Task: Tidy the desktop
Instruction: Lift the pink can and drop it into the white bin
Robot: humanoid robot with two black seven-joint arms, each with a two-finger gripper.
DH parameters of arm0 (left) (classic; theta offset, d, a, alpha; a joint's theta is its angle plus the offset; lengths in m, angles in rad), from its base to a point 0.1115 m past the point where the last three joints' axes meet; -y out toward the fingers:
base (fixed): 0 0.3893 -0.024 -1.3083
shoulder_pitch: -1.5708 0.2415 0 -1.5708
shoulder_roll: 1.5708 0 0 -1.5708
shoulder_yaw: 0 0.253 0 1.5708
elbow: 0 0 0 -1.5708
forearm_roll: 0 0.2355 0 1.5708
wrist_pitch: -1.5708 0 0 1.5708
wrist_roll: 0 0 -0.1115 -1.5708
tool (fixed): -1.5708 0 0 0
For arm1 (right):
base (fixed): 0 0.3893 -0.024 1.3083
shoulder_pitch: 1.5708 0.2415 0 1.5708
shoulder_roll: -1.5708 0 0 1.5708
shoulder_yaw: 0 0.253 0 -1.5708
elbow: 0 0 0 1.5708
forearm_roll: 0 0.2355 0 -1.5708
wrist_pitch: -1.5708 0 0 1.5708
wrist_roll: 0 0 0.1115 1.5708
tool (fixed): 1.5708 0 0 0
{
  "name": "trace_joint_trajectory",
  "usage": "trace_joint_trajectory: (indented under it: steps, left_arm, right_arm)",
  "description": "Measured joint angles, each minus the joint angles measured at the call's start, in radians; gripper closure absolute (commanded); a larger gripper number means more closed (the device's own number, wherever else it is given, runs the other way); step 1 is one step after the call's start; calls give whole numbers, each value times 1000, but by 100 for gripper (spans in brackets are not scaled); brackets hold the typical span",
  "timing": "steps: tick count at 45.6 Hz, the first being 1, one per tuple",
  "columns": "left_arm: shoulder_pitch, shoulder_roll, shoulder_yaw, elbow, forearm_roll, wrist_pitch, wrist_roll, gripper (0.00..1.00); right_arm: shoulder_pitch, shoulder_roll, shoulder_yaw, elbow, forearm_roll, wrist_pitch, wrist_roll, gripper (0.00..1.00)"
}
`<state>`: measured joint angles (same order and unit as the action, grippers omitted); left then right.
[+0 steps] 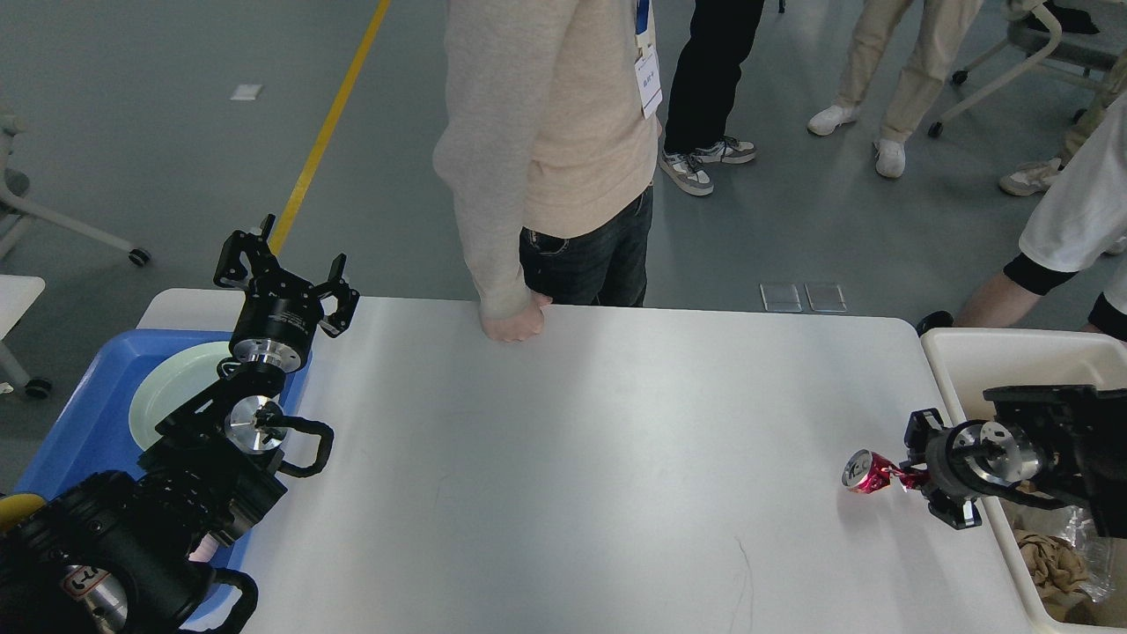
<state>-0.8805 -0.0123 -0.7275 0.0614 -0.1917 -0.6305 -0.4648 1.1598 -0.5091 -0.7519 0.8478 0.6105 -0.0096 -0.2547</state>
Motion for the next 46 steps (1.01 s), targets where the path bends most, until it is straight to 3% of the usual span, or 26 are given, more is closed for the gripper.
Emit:
trace_joint_trajectory:
  steps: [11, 29, 36, 46]
  left_arm:
    - [0, 0, 0, 0, 0, 0, 0, 4]
    - [0, 0, 0, 0, 0, 0, 0, 4]
    - [0, 0, 0, 0, 0, 0, 0, 4]
    - [0, 0, 0, 0, 0, 0, 0, 4]
  right_arm:
    - [292, -87, -76, 117, -123, 18, -3, 100]
    - [737, -188, -186, 212, -279, 276, -11, 100]
    - [727, -189, -193, 186, -339, 232, -10, 100]
    - [436, -182, -174, -22, -364, 56, -9, 100]
